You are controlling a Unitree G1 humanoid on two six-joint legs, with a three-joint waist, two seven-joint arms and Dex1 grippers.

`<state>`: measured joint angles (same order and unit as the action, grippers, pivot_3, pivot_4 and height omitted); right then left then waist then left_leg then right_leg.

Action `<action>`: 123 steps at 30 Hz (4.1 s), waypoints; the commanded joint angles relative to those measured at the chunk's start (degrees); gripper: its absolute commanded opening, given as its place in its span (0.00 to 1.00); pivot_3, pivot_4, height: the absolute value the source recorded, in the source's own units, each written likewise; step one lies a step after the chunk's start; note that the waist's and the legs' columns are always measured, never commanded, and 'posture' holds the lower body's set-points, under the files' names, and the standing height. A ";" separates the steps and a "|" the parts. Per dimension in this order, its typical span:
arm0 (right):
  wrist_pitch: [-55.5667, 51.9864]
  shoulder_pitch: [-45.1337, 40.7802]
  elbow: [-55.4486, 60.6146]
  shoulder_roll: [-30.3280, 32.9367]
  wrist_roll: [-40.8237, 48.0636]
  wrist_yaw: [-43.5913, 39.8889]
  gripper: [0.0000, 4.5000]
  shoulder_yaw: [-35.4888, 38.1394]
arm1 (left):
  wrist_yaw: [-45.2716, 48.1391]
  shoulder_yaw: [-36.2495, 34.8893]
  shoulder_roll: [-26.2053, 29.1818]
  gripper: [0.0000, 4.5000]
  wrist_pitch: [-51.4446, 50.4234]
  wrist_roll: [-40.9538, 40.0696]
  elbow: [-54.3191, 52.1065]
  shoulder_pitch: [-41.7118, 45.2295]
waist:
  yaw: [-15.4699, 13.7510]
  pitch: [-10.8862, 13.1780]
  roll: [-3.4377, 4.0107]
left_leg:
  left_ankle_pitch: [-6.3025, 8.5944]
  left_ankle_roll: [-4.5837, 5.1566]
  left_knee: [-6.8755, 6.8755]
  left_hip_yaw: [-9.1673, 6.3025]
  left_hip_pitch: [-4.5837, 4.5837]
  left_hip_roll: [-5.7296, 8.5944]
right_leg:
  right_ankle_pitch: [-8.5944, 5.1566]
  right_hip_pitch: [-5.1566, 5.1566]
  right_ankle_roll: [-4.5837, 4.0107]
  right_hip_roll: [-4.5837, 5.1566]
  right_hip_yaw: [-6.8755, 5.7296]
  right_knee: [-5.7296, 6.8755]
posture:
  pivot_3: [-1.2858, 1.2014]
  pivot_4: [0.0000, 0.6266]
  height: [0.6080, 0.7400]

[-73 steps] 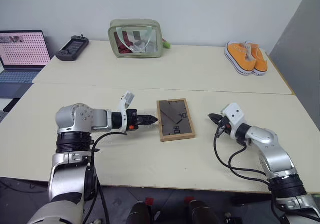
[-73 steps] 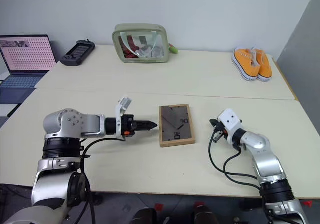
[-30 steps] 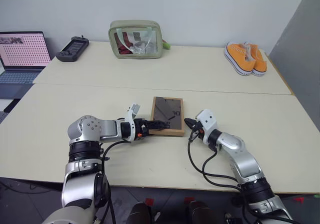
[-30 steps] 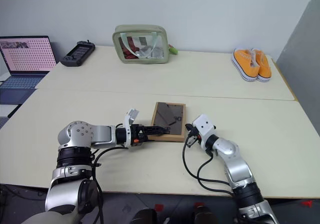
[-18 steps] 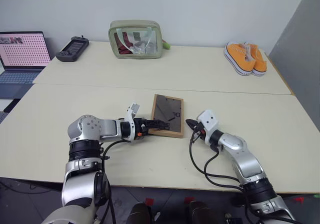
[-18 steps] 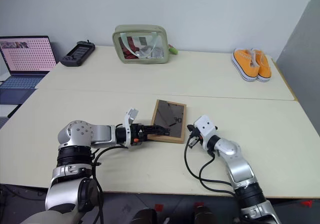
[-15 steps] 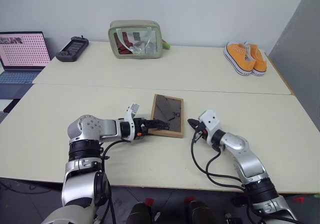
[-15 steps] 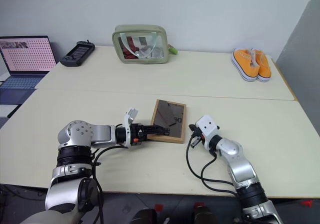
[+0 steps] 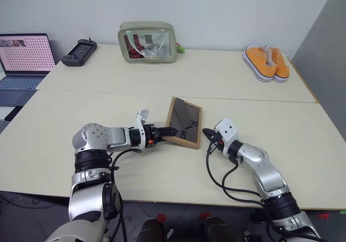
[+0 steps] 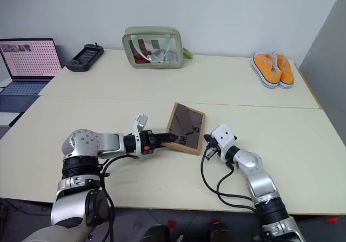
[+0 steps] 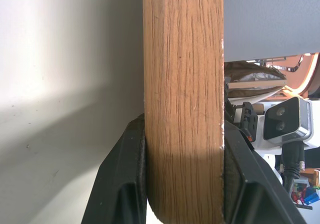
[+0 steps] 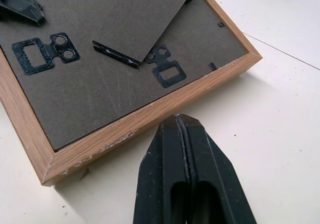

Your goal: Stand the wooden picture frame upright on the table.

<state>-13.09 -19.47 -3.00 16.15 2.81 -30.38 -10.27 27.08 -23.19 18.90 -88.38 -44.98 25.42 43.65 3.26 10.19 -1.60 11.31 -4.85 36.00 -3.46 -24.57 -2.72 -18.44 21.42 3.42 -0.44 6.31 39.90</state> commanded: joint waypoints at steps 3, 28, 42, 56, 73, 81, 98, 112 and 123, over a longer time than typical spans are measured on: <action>0.95 -0.53 0.97 4.26 0.87 -0.96 0.00 4.16 | 4.64 -2.34 2.32 0.29 8.08 -1.72 -1.72 5.31 | -0.03 0.05 -0.01 | 0.00 -0.01 0.00 0.00 -0.04 0.00 | 0.00 0.04 0.00 0.00 0.00 0.00 | 0.52 0.24 1.00; -31.59 -22.50 27.17 3.61 27.78 5.88 0.50 15.49 | 18.41 14.20 9.36 0.29 32.06 3.04 -28.03 0.11 | -0.16 0.24 0.20 | -0.01 -0.01 -0.06 -0.12 -0.25 -0.01 | 0.00 0.08 -0.01 0.01 -0.14 -0.25 | 0.52 0.24 1.00; -22.75 -22.95 17.55 1.91 23.74 3.06 0.50 10.94 | 18.70 15.00 9.25 0.29 29.51 -0.24 -32.48 -0.25 | -0.06 0.27 0.24 | -0.01 0.00 -0.06 -0.18 -0.28 -0.02 | -0.01 0.11 -0.02 0.01 -0.24 -0.24 | 0.52 0.24 1.00; -25.36 -24.06 21.10 -1.30 26.09 5.68 0.50 10.85 | 18.66 16.04 8.47 0.29 32.38 2.20 -27.64 1.00 | -0.08 0.29 0.26 | -0.01 -0.01 -0.07 -0.23 -0.28 -0.02 | -0.02 0.12 -0.05 0.01 -0.28 -0.22 | 0.52 0.24 1.00; -29.57 -20.81 26.43 0.54 25.63 9.05 0.50 12.43 | 21.85 18.21 7.58 0.29 38.64 8.09 -13.93 7.36 | -0.22 0.34 0.34 | -0.02 -0.01 -0.11 -0.37 -0.32 -0.02 | -0.09 0.14 -0.17 0.01 -0.46 -0.15 | 0.52 0.24 1.00; -24.04 -17.10 23.31 8.08 19.77 4.43 0.50 10.17 | 21.37 17.19 7.49 0.29 36.27 7.10 -15.34 7.92 | -0.22 0.35 0.35 | -0.02 -0.01 -0.10 -0.37 -0.32 -0.01 | -0.09 0.12 -0.16 0.00 -0.47 -0.17 | 0.52 0.24 1.00; 43.15 -6.97 -2.16 33.99 -16.86 3.53 0.50 6.30 | 6.89 0.37 6.44 0.29 -2.46 -10.52 -18.94 7.42 | 0.05 0.50 0.32 | -0.01 0.00 -0.05 -0.36 -0.31 0.01 | -0.15 0.02 -0.05 0.02 -0.46 -0.30 | 0.52 0.24 1.00; 65.90 -16.36 -21.04 24.84 -46.94 37.36 0.50 -0.06 | -22.28 5.44 10.16 0.29 -2.08 -50.26 -17.61 0.97 | -0.16 0.51 0.31 | -0.25 -0.40 0.04 -0.48 -0.21 0.04 | -0.14 0.02 -0.10 0.07 -0.47 0.09 | 0.52 0.24 1.00; 63.51 -17.72 -21.10 26.00 -49.18 41.90 0.78 0.27 | -33.55 15.28 17.34 0.29 10.00 -68.02 -19.82 -2.38 | -0.68 0.51 0.31 | -0.24 -0.36 0.05 -0.54 -0.21 0.13 | -0.14 -0.02 -0.11 0.16 -0.53 0.09 | 0.52 0.24 1.00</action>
<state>51.01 -36.04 -26.35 41.87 -46.06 9.75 -10.95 -6.93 -8.15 35.55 -80.61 -109.53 8.32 40.77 2.58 10.69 -1.28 11.07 -5.20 36.06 -4.00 -24.78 -2.58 -18.58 21.40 3.31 -0.28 5.78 39.99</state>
